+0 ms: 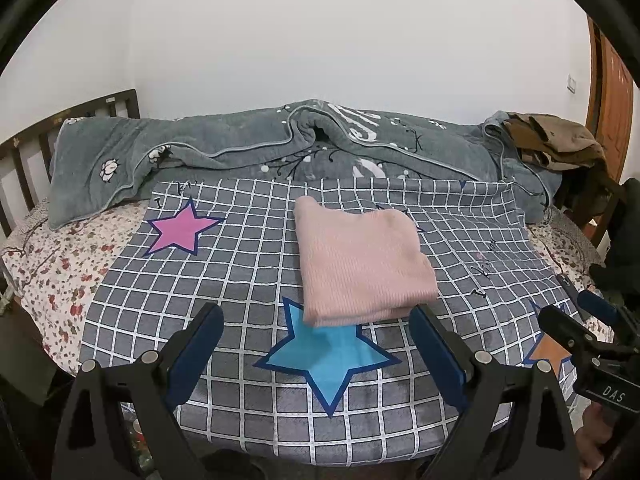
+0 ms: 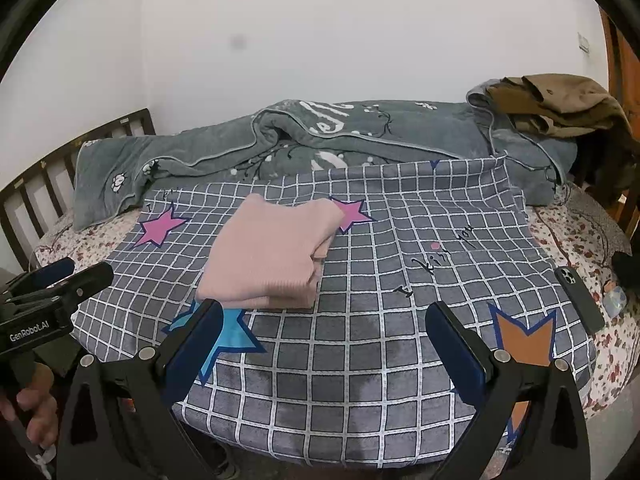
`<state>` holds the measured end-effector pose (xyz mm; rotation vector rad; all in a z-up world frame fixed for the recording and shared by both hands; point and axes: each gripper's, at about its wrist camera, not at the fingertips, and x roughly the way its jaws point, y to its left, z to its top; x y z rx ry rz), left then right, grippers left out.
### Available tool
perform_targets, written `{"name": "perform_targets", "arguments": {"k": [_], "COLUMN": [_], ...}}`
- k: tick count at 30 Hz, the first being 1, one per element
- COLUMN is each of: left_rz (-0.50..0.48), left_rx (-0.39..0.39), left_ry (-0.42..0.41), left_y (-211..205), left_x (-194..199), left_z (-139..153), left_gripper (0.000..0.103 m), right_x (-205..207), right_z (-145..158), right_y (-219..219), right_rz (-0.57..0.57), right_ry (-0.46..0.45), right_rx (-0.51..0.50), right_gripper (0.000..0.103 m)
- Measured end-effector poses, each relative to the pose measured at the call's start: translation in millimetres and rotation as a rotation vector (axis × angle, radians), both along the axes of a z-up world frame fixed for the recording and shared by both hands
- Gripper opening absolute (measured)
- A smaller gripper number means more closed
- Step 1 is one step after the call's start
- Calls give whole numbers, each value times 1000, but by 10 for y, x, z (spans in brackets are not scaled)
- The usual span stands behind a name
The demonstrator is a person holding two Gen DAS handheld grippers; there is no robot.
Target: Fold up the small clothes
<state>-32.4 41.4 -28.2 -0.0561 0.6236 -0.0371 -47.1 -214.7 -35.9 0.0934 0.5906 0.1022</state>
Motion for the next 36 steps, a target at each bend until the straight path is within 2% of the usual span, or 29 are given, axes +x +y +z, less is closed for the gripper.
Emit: {"name": "perform_targets", "arguments": {"k": [36], "left_rz": [8], "left_rx": [8], "left_ry": [-2], "left_y": [-2], "left_x": [-10], "left_z": [26], "left_gripper": [94], "right_x": [-13], "right_z": [-5], "right_y": [-73], "right_rz": [-4], "right_ry": [15], "right_rx": [26], "right_gripper": [100]}}
